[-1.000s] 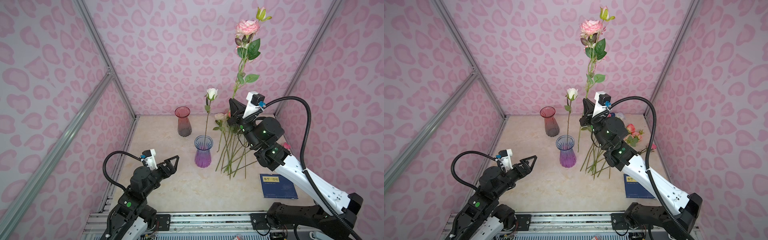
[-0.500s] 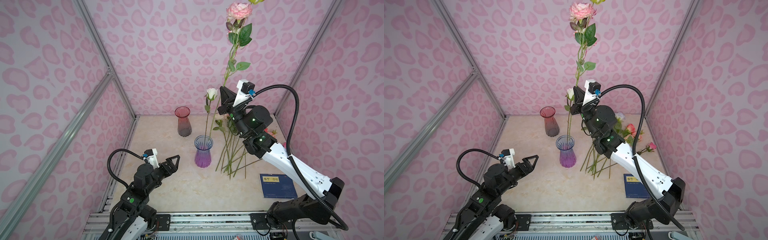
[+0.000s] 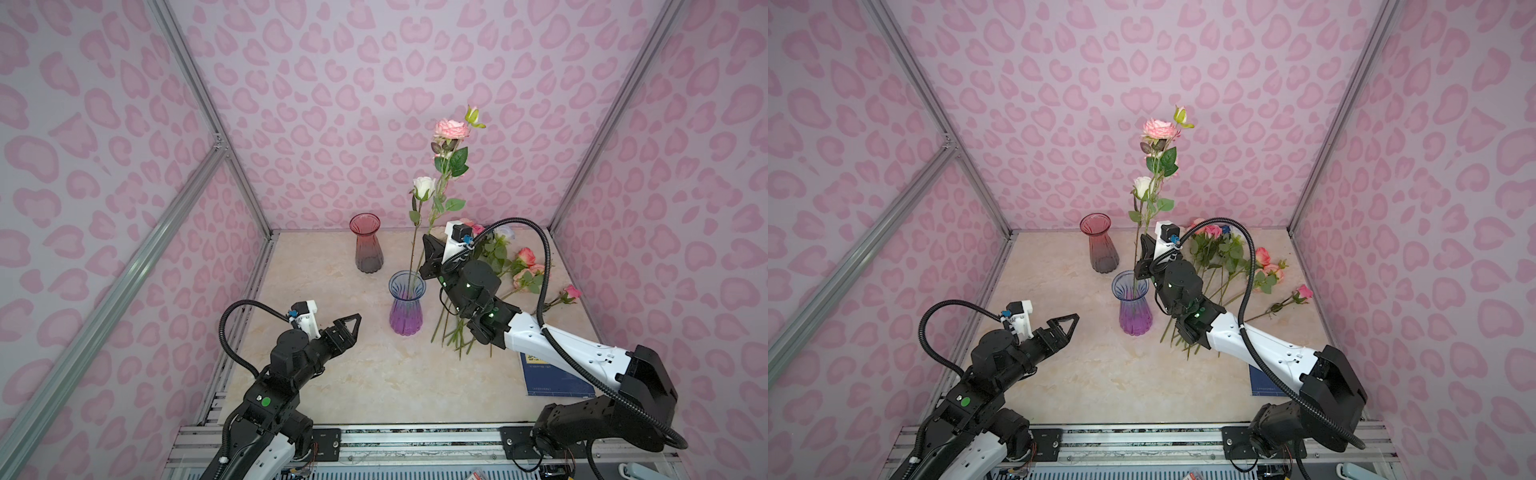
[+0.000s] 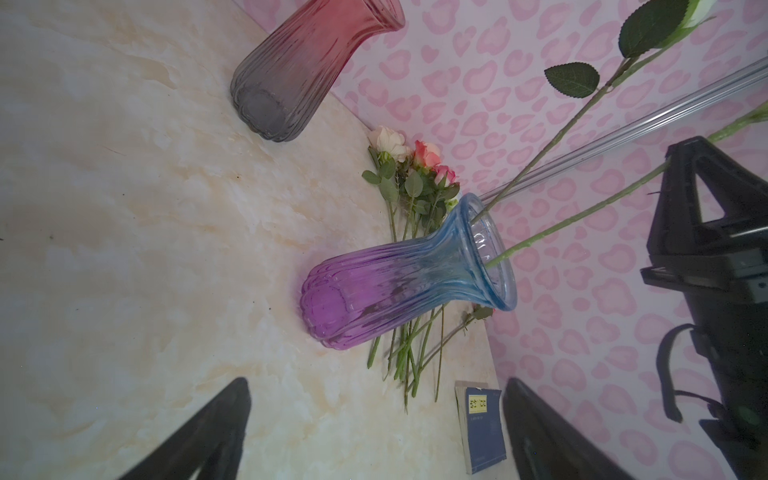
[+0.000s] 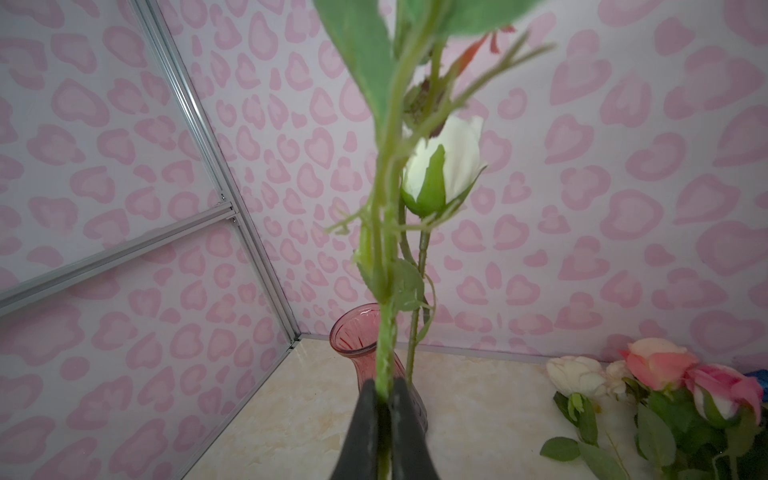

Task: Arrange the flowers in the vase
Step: 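Carry the pale pink rose over the purple-blue vase and lower its stem inside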

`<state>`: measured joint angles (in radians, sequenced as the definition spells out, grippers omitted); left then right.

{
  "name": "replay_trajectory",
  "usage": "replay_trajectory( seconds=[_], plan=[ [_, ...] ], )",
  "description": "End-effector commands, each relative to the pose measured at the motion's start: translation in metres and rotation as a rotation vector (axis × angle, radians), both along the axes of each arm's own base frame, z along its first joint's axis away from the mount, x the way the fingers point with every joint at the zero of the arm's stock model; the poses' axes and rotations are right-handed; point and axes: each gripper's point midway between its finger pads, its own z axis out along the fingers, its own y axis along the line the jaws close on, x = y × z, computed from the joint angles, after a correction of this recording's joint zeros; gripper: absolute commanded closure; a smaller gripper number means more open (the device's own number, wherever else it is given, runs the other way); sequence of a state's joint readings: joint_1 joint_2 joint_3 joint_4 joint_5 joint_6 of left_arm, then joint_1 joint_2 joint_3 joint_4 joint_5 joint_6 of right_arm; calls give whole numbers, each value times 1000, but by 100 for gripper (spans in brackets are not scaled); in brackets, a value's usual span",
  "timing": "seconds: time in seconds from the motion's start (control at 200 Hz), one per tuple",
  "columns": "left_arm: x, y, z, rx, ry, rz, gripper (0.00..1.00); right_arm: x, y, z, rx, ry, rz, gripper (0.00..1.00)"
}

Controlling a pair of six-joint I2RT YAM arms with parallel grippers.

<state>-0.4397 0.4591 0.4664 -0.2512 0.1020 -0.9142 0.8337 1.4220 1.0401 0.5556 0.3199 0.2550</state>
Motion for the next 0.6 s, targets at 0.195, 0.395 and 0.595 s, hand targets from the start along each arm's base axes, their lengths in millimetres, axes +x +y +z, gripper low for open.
replay_trajectory(
  seconds=[0.195, 0.395, 0.595],
  plan=[
    [6, -6, 9, -47, -39, -8, 4, -4, -1, -22, 54, 60, -39, 89],
    [6, -10, 6, -53, -12, -29, 4, -4, -1, -35, 50, 106, -45, 81],
    [4, -8, 6, -57, -13, -22, 4, -8, -5, -39, 63, 126, -49, 81]
  ],
)
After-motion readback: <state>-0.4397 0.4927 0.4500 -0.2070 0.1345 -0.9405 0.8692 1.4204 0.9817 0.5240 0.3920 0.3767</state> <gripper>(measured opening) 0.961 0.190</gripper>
